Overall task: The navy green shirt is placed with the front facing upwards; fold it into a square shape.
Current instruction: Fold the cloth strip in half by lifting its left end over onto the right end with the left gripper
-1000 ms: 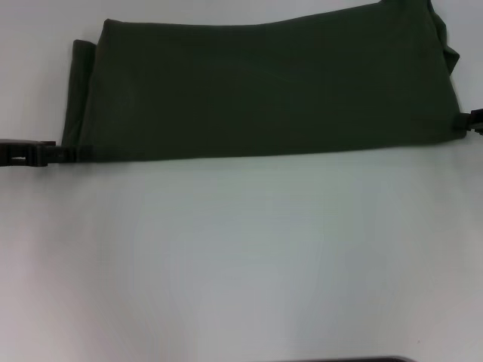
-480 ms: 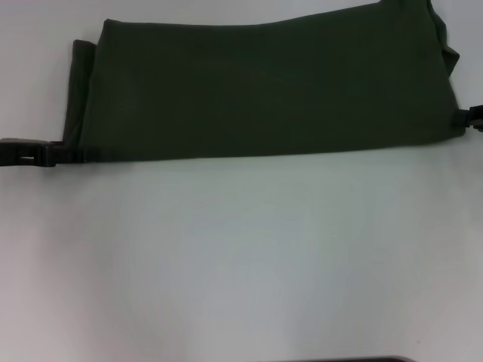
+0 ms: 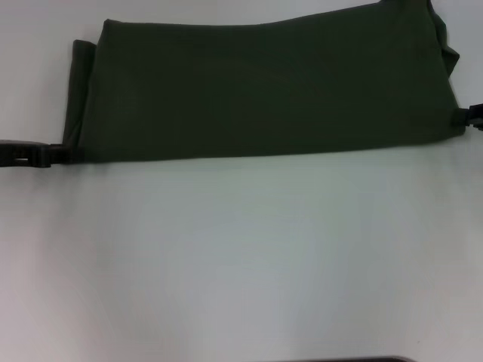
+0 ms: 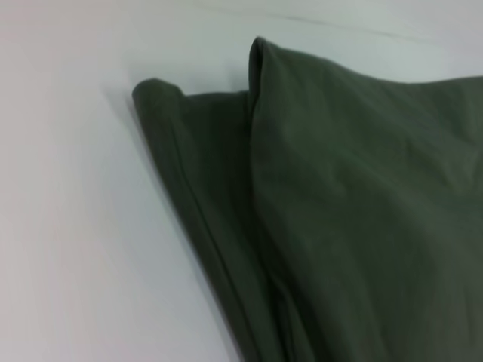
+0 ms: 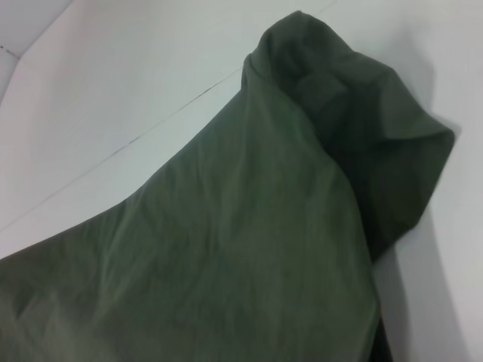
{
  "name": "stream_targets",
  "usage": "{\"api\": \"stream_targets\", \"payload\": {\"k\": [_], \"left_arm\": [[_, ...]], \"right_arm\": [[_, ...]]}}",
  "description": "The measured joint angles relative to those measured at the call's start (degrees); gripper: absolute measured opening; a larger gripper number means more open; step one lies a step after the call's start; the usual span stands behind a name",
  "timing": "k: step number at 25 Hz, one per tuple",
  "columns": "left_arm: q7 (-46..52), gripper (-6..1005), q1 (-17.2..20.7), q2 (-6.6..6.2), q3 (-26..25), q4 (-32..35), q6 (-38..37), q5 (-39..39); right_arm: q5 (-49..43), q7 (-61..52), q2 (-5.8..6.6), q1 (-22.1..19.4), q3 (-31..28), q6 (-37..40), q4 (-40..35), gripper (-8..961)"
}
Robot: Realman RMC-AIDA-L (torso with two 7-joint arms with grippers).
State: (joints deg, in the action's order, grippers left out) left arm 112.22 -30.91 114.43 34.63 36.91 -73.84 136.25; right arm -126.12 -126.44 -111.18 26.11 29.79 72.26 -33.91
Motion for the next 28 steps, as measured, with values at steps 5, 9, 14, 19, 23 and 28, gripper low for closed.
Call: {"api": "stream_targets", "payload": {"k": [5,9,14,19,23,28], "left_arm": [[0.01,356,-0.08,0.04,0.0,0.0,0.19,0.26],[0.02,163,-0.1,0.03,0.0,0.0,0.14,0.3],[0.02,14,-0.15,0.0,0.0,0.0,0.13,0.84],[0.02,23,-0.28,0.02,-0.01,0.0,-0.08,1.59],[-0.03,30,-0.11,-0.21,0.0,0.08,-1.27,1.66],[-0.38,39,0.99,-1.44,-0.58,0.52,-4.98,1.67]], "right_arm": [[0.0,0.03,0.0,0.0,0.0,-0.02,0.06,10],[0.0,0.04,-0.04,-0.02,0.0,0.08,0.06,10],[0.0,0.05,-0.16,-0.22,0.0,0.11,0.04,10],[-0.02,0.11,-0.25,-0.27,0.0,0.08,0.01,10],[-0.03,0.23,-0.27,-0.55,0.0,0.16,-0.02,9],[0.01,1.48,-0.36,-1.21,-0.04,0.71,-0.02,9]]}}
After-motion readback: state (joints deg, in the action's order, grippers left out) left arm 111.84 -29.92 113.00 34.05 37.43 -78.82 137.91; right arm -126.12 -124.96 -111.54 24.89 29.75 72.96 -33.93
